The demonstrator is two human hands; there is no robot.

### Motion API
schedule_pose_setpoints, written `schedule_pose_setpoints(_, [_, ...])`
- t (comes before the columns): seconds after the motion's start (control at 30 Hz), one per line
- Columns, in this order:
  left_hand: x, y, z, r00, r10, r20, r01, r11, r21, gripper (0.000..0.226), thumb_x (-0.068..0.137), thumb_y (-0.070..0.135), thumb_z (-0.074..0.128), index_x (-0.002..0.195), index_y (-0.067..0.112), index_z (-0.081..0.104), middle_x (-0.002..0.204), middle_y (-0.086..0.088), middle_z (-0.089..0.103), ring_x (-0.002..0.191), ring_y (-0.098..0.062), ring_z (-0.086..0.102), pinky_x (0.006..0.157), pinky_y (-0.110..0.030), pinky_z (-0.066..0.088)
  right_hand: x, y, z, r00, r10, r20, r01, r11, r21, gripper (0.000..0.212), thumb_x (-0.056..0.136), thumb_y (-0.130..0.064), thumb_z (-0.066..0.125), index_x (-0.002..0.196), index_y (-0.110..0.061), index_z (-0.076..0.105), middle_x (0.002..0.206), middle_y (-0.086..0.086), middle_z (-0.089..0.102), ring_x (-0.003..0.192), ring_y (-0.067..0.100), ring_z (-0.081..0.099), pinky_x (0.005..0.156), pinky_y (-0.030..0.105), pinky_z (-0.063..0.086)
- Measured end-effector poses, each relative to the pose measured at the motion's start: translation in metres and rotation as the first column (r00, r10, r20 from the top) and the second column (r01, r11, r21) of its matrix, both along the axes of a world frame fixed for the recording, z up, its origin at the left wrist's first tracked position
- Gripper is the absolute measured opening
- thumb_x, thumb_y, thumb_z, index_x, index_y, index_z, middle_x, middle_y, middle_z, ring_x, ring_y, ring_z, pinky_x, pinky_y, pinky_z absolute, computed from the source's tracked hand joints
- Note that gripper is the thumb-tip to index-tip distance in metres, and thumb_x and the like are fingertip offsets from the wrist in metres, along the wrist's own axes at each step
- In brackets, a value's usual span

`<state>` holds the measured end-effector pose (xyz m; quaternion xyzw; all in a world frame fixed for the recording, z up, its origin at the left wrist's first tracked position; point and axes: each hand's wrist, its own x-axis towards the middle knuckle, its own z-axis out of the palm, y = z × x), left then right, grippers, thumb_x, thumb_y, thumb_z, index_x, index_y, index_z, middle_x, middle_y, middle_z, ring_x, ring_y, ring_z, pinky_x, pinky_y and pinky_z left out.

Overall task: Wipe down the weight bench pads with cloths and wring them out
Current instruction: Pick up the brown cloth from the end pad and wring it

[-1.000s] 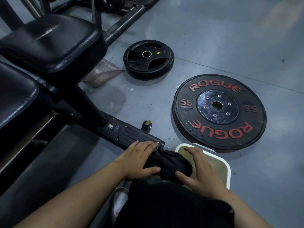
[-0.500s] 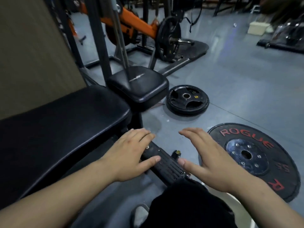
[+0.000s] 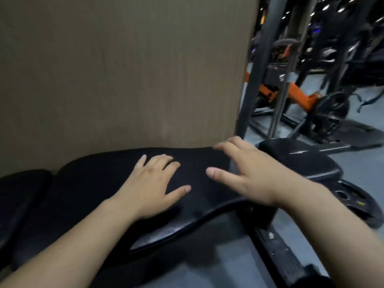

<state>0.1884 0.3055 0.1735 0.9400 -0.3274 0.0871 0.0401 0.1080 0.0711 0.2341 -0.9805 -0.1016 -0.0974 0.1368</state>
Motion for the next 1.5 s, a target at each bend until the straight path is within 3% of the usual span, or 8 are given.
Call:
schedule_pose_setpoints(0.3, [0.008, 0.176, -0.003, 0.930, 0.364, -0.043, -0.365, 0.931, -0.026, 0.089, 0.079, 0.083, 0.011, 0.147, 0.031, 0.034, 0.153, 0.010, 0.034, 0.144, -0.009, 0.023, 0.122, -0.045, 0.015, 0.084, 0.133, -0.040, 0.969, 0.244, -0.034, -0.239, 0.966, 0.101, 0.081, 0.082, -0.081, 0.031, 0.145, -0.031, 0.035, 0.140, -0.017, 0.036, 0.126, 0.009, 0.041, 0.105, 0.034, 0.040])
schedule_pose_setpoints(0.43, [0.002, 0.230, -0.014, 0.869, 0.492, -0.047, -0.493, 0.869, -0.032, 0.096, 0.075, 0.087, 0.002, 0.146, 0.031, 0.035, 0.152, 0.009, 0.034, 0.143, -0.011, 0.025, 0.120, -0.047, 0.019, 0.101, 0.182, -0.058, 0.928, 0.371, -0.016, -0.368, 0.925, 0.097, 0.083, 0.081, -0.081, 0.028, 0.146, -0.030, 0.035, 0.142, -0.017, 0.033, 0.129, 0.007, 0.037, 0.106, 0.027, 0.037])
schedule_pose_setpoints(0.7, [0.004, 0.303, -0.021, 0.705, 0.707, -0.051, -0.709, 0.704, -0.037, 0.091, 0.077, 0.081, 0.012, 0.146, 0.028, 0.037, 0.151, 0.002, 0.036, 0.142, -0.019, 0.028, 0.119, -0.051, 0.020, 0.132, 0.255, -0.074, 0.852, 0.522, -0.026, -0.517, 0.849, 0.113, 0.083, 0.079, -0.083, 0.027, 0.148, -0.035, 0.030, 0.147, -0.024, 0.021, 0.136, 0.000, 0.027, 0.108, 0.027, 0.037])
schedule_pose_setpoints(0.9, [0.032, 0.366, -0.030, 0.439, 0.898, -0.011, -0.895, 0.436, -0.094, 0.074, 0.089, 0.071, 0.037, 0.145, 0.023, 0.035, 0.154, -0.012, 0.031, 0.142, -0.032, 0.027, 0.114, -0.055, 0.024, 0.144, 0.283, -0.072, 0.798, 0.602, -0.032, -0.594, 0.795, 0.123, 0.078, 0.082, -0.080, 0.031, 0.149, -0.039, 0.028, 0.147, -0.029, 0.018, 0.132, -0.003, 0.030, 0.101, 0.029, 0.044])
schedule_pose_setpoints(1.07, [0.054, 0.413, -0.040, 0.271, 0.944, -0.190, -0.959, 0.249, -0.135, 0.080, 0.086, 0.073, 0.043, 0.152, 0.031, 0.027, 0.159, -0.016, 0.024, 0.143, -0.039, 0.026, 0.112, -0.061, 0.024, 0.148, 0.290, -0.071, 0.784, 0.621, -0.025, -0.613, 0.779, 0.130, 0.077, 0.080, -0.082, 0.027, 0.147, -0.044, 0.026, 0.149, -0.031, 0.014, 0.135, -0.005, 0.026, 0.105, 0.023, 0.039])
schedule_pose_setpoints(1.2, [0.071, 0.435, -0.051, 0.331, 0.877, -0.348, -0.939, 0.270, -0.214, 0.080, 0.084, 0.070, 0.052, 0.150, 0.029, 0.033, 0.149, -0.018, 0.041, 0.132, -0.040, 0.044, 0.107, -0.047, 0.038, 0.151, 0.285, -0.075, 0.793, 0.608, -0.037, -0.599, 0.789, 0.138, 0.076, 0.082, -0.081, 0.028, 0.147, -0.043, 0.026, 0.149, -0.033, 0.013, 0.139, -0.012, 0.010, 0.110, 0.020, 0.031])
schedule_pose_setpoints(1.3, [0.079, 0.436, -0.053, 0.379, 0.848, -0.372, -0.920, 0.302, -0.249, 0.071, 0.084, 0.063, 0.061, 0.142, 0.023, 0.047, 0.133, -0.011, 0.059, 0.120, -0.034, 0.055, 0.087, -0.036, 0.043, 0.156, 0.280, -0.078, 0.807, 0.590, -0.042, -0.581, 0.803, 0.131, 0.076, 0.081, -0.082, 0.027, 0.147, -0.043, 0.026, 0.148, -0.033, 0.014, 0.140, -0.010, 0.012, 0.110, 0.019, 0.030])
schedule_pose_setpoints(1.5, [0.078, 0.436, -0.052, 0.521, 0.776, -0.356, -0.849, 0.429, -0.308, 0.057, 0.078, 0.063, 0.066, 0.128, 0.036, 0.059, 0.118, 0.005, 0.068, 0.109, -0.022, 0.061, 0.092, -0.035, 0.048, 0.168, 0.304, -0.079, 0.782, 0.620, -0.065, -0.614, 0.784, 0.093, 0.075, 0.085, -0.077, 0.031, 0.148, -0.037, 0.028, 0.149, -0.025, 0.019, 0.140, -0.006, 0.017, 0.113, 0.018, 0.023])
